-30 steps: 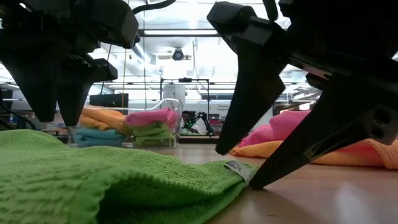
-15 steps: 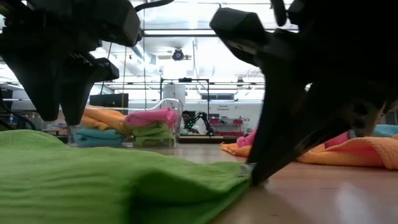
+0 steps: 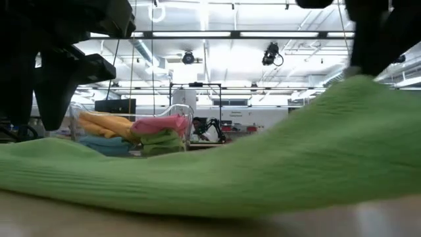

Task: Fold microfiber towels
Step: Fold the green microfiber towel

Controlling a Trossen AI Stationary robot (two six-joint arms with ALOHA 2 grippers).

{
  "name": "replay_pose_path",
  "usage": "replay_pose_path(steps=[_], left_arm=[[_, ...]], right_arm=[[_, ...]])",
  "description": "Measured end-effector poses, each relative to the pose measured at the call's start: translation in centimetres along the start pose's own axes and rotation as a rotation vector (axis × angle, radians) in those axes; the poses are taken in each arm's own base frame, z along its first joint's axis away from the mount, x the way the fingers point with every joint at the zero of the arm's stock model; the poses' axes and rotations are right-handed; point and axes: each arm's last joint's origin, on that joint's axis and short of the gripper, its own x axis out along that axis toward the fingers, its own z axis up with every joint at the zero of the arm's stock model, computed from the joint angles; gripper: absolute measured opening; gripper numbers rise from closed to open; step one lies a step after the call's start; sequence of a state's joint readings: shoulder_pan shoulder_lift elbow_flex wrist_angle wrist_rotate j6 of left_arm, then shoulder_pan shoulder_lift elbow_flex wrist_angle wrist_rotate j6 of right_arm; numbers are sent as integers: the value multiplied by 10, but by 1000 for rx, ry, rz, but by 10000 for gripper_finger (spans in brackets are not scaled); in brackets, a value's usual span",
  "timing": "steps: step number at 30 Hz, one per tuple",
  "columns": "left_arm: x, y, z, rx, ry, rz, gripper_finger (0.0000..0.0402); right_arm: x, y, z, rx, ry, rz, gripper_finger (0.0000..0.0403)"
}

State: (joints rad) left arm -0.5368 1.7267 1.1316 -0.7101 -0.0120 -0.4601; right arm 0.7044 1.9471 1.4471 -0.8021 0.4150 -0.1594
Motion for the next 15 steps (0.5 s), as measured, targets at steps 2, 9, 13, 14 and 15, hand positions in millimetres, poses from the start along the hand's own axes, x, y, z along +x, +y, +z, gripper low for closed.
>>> replay_pose_path(steps=[2,9,13,14,15], left_arm=[[0,0,0,1,0,0,144],[0,6,4,28,-14,4,150],[2,8,13,12,-88,12,148],[2,8,13,12,-96,14,146],[3,7,15,13,-108,12,144]], right_arm=[[-13,-4,-7,3,20,35,2],[-53,-19,-25,-18,23,78,2],[-59,-25,-27,-22,3,101,1],[-59,-26,-28,-21,4,103,1],[-59,-27,-28,-16,2,103,1]])
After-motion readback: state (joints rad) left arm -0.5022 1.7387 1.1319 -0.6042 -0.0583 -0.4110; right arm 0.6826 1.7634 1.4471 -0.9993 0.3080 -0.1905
